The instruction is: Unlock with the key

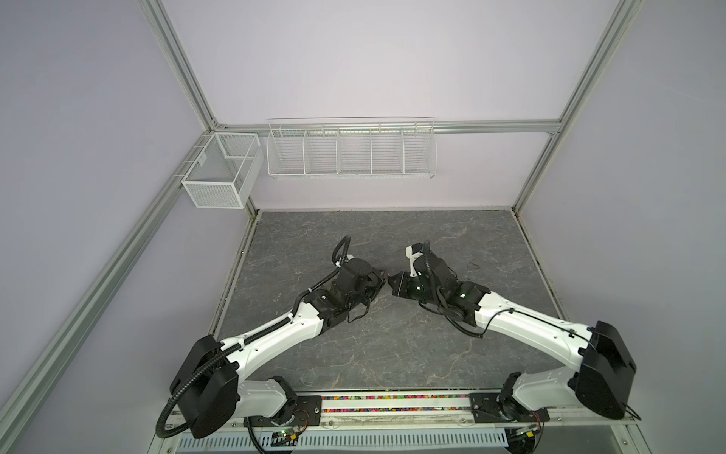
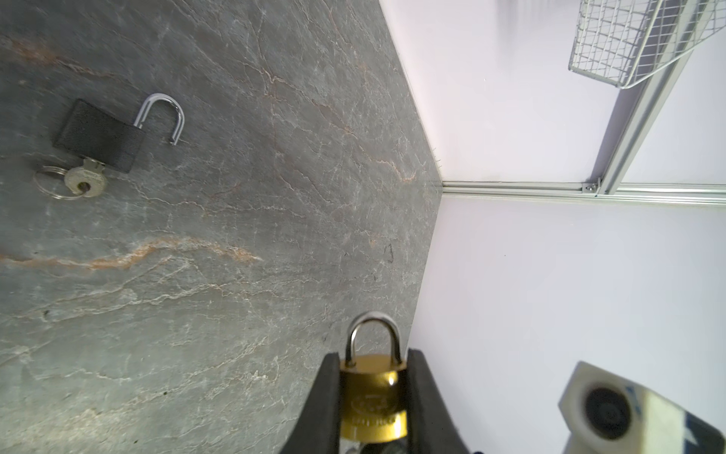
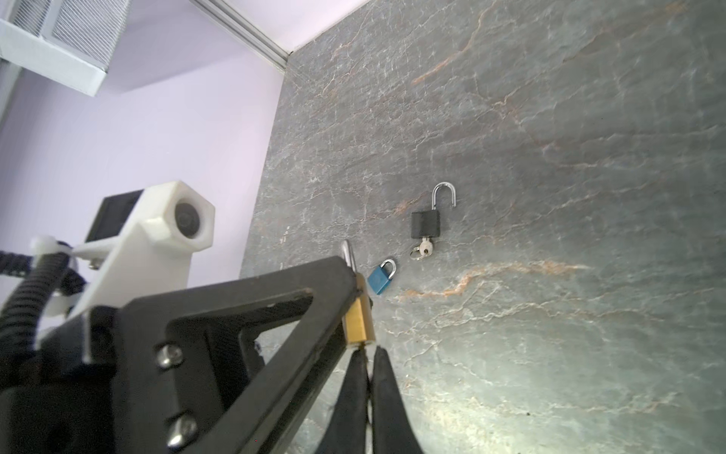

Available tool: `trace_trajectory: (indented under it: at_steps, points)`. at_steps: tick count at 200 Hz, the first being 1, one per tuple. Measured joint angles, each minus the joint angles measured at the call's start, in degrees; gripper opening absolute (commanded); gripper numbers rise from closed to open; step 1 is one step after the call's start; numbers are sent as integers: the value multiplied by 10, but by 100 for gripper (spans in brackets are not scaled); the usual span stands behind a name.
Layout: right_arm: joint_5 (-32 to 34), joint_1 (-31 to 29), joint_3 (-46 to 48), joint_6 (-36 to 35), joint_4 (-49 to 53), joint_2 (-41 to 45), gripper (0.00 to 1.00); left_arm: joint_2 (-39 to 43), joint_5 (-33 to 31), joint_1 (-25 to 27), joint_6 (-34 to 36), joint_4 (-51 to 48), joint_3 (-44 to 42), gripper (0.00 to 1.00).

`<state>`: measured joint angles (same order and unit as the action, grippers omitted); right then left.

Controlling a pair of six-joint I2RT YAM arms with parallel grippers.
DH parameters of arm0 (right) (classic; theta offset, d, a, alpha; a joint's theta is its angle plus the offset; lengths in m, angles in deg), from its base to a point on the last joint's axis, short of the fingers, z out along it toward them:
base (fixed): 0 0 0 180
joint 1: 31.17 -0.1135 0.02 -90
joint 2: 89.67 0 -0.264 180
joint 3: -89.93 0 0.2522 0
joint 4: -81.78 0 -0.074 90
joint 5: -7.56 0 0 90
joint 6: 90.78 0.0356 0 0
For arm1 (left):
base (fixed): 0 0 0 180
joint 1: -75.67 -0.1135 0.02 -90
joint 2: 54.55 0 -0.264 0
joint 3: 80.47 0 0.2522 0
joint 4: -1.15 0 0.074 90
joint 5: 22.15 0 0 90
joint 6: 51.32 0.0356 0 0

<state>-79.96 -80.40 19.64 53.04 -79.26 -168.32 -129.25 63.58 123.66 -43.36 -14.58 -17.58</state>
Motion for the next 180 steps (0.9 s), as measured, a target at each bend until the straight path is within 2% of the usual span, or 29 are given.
trace_trajectory:
  at_steps: [52,95,107,130,152,180]
  points:
    - [-25,8,48,93,-73,43,6,31,14,0,-2,61,-31,0]
    - [-25,10,44,89,-65,54,7,38,25,-3,0,79,-35,0]
    - [-22,9,33,70,-44,55,18,42,30,-5,12,75,-33,0]
    - [-3,-1,-4,12,19,64,49,49,28,-5,66,17,-12,0]
    - [26,-4,-44,-47,94,83,64,73,12,-5,137,-23,-7,0]
    - [37,6,-102,-125,197,81,70,110,-26,23,253,-30,-18,0]
